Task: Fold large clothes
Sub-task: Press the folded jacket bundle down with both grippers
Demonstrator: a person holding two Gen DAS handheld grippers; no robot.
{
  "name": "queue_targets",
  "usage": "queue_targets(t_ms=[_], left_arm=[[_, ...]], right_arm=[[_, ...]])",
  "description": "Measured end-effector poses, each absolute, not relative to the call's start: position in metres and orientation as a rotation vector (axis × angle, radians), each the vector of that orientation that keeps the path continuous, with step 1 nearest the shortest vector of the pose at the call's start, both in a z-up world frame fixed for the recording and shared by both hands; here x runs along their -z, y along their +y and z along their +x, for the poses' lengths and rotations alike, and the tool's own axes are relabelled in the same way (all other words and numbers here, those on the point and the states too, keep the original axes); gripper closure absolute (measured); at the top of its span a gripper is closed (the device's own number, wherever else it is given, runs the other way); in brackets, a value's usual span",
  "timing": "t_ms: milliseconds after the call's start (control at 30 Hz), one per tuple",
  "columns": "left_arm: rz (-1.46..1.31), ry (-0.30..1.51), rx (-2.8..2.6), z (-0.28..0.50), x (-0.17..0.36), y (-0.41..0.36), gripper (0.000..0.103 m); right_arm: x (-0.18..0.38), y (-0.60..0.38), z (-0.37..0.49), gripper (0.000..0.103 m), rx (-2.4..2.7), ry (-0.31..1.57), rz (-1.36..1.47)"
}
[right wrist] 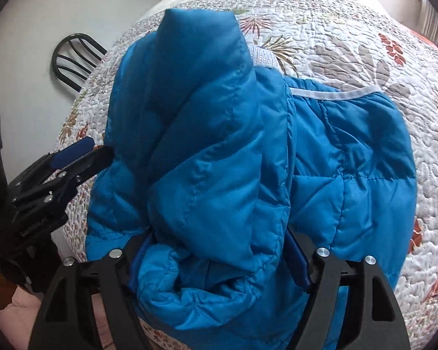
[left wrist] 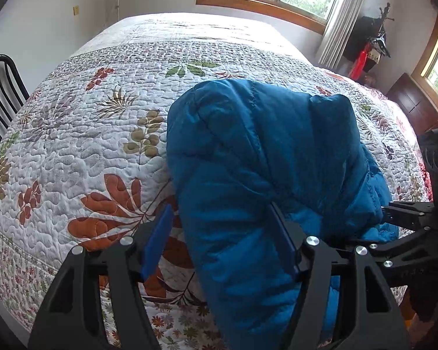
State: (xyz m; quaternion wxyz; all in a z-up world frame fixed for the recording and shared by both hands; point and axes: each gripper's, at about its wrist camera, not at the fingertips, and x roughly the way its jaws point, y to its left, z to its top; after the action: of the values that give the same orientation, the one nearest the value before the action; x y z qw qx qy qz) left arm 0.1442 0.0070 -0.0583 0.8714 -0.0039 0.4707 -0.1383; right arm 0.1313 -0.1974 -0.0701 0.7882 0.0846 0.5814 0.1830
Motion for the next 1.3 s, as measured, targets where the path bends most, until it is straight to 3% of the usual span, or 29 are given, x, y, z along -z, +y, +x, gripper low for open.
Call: queue_targets(t_ms=[67,167,267,633,933,1300], left_arm=[[-0.012,0.989,0.291,0.146,0.061,0.007,0.038],[-0.011,0.987,0.278,0.146,0.061,0.007,0.038],[-0.022,0.976,0.277,0.142,0.055,0.008,0.038],[-0.016,0.829,0.426,0.098,0.005,-0.028,0.038],[0.061,0.948,0.498,0.099,0.053,-0.070,0.035],[0.123,0.950,0.504,0.097,0.088,-0.082,0.032]], right_arm=[[0.070,-0.198,0.130,0.054,-0.427,1.235,0.191],[0.064,-0.195,0.126,0.068,-0.460,1.215,0.194],[0.050,-0.203,0.120,0.075,-0.487,1.182,0.242],[-0.038,-0.272,0.037,0.078,-0.315,0.946,0.217],[0.033,-0.329,0.025,0.077,-0.174,1.084,0.361],[0.095,-0.345,0.023,0.072,-0.193,1.089,0.436]])
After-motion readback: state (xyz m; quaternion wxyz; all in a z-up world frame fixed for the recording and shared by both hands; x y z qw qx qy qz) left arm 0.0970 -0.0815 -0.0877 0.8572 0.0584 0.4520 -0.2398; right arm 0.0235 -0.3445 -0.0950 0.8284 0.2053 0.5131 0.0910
